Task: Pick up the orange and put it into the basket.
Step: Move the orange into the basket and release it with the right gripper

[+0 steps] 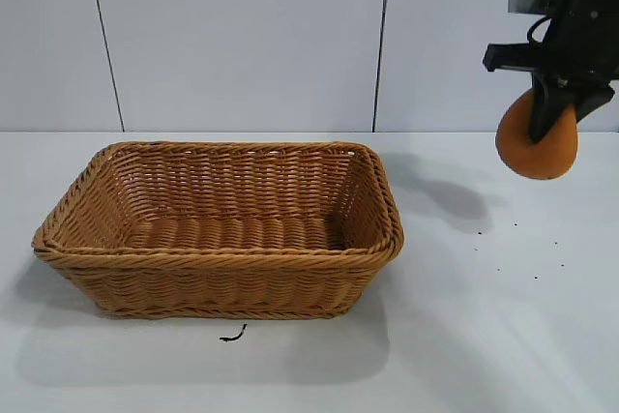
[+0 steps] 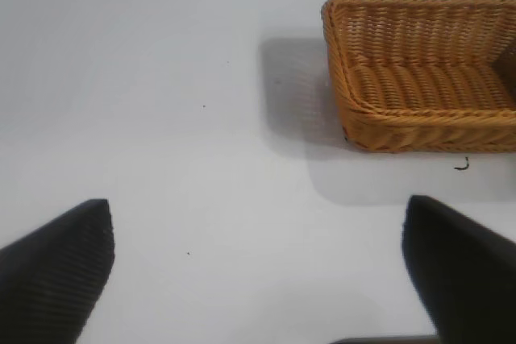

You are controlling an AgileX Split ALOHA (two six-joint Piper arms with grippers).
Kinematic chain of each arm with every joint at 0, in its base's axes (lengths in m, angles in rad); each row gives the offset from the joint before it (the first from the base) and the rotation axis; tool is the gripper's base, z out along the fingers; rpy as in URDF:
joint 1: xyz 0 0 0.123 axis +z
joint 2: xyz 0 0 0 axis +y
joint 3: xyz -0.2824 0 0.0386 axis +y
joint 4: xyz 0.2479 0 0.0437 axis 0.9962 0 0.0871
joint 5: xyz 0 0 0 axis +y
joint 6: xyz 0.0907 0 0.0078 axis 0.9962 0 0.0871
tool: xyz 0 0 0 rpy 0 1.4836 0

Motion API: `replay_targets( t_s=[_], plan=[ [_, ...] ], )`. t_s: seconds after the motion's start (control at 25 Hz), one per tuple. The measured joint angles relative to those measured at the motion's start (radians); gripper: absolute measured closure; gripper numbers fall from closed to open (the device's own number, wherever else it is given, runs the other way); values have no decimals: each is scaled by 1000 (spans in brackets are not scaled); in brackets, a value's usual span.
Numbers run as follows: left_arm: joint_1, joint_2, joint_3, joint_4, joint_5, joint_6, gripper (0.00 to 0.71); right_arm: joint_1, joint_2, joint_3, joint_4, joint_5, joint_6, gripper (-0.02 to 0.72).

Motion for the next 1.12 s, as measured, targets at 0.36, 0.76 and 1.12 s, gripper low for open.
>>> replay_targets(
  t_s=[0.36, 0.76, 1.12],
  plan=[
    [0, 0, 0, 0, 0, 0, 14, 44, 0, -161, -4, 116, -14, 650],
    [0, 0, 0, 0, 0, 0, 14, 310, 0, -171, -1, 119, -15, 650],
    [0, 0, 0, 0, 0, 0, 14, 538, 36, -172, 0, 68, 0, 650]
  ],
)
